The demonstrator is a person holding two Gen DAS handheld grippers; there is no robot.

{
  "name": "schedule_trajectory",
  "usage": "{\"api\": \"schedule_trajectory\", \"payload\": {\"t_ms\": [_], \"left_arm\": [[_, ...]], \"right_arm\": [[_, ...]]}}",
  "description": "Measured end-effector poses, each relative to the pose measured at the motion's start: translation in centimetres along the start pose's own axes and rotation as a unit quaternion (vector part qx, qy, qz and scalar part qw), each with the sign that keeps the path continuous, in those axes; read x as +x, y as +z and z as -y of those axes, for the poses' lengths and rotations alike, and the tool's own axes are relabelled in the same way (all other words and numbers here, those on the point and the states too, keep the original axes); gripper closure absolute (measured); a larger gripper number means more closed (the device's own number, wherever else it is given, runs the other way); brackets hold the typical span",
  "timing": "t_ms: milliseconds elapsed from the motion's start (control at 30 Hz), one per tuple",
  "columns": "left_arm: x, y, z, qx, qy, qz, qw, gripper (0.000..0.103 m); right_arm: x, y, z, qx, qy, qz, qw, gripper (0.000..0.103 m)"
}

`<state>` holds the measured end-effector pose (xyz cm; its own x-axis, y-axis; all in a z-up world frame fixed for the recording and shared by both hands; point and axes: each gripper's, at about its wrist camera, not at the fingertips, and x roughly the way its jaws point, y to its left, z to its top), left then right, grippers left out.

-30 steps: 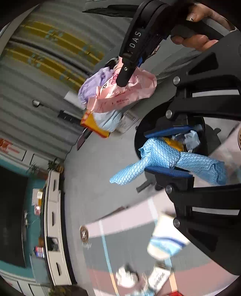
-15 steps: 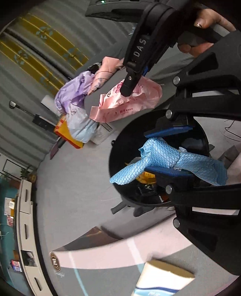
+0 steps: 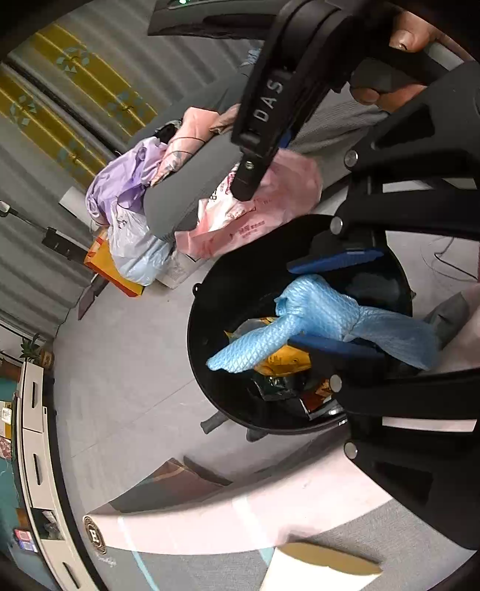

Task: Collect trash
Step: 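Carry the blue cloth and pink bag to the black bin and open both grippers, then move both tools back from the bin toward the table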

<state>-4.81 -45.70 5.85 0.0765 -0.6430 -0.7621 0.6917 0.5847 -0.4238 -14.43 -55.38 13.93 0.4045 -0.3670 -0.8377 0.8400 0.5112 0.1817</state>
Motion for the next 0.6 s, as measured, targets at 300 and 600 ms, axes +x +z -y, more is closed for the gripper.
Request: {"api": "schedule_trajectory", "payload": {"t_ms": [300,600], "left_arm": [[-8.0,-1.1,-1.1,0.021,0.083,0.091,0.9922,0.010],[-18.4,-5.4,-8.5,-0.032,0.207,0.163,0.9641,0.003]], "right_arm": [[-2.8,-0.2,-1.8,-0.011,0.068,0.041,0.997,0.019],[-5.4,-1.9,-8.2,-0.083,0.162,0.078,0.980,0.006]]}}
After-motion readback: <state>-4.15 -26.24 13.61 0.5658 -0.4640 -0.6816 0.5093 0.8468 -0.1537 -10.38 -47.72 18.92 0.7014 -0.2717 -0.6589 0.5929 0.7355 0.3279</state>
